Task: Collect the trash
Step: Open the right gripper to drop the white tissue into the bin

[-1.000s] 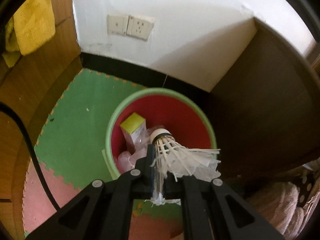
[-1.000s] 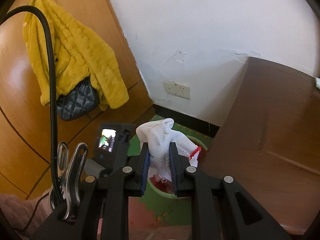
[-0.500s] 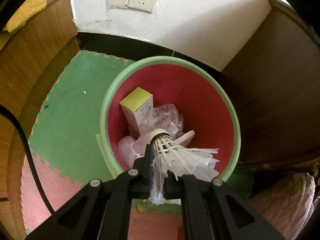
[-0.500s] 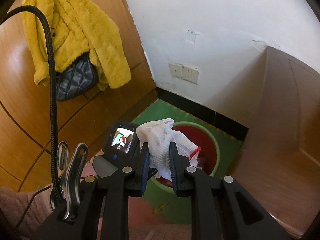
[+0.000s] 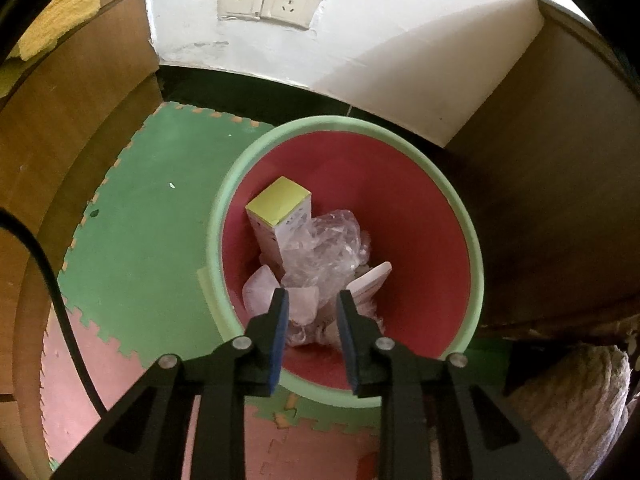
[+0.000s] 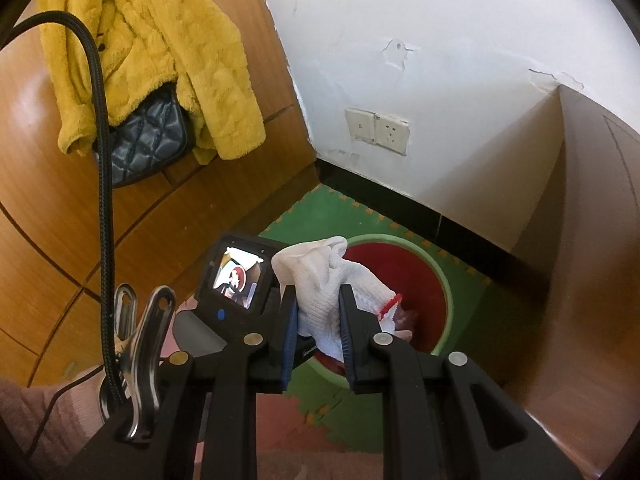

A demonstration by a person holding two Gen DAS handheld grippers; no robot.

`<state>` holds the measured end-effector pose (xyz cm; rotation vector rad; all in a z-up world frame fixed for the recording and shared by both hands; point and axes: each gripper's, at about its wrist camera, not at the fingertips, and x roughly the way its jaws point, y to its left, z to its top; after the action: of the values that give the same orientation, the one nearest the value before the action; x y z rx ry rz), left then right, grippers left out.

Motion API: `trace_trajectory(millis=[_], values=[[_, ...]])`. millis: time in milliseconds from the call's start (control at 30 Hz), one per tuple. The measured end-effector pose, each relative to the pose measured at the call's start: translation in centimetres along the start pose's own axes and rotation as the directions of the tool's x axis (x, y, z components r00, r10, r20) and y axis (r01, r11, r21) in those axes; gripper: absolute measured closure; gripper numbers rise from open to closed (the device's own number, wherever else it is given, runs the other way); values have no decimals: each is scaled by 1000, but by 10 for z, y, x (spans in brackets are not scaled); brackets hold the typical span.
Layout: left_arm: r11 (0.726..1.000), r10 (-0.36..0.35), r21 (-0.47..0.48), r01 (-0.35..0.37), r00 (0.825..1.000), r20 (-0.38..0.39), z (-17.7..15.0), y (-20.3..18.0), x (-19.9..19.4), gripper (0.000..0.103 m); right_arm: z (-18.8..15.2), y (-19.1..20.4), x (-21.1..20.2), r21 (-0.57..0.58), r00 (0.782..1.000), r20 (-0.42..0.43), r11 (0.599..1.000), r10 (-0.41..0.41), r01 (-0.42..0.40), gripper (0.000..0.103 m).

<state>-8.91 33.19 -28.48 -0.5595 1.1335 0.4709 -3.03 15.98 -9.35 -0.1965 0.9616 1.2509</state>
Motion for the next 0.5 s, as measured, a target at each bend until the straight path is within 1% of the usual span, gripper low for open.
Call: trace_trajectory(millis=[300,500], values=[[1000,1,-8,-1,1000,11,0,4,-7,78,10,6,21,-18,1000,-1,999,-30,30,83],[1000,1,-18,-1,1000,11,-1,7,-9,78,17,11,27,-46,993,35,992,-116,118,78]])
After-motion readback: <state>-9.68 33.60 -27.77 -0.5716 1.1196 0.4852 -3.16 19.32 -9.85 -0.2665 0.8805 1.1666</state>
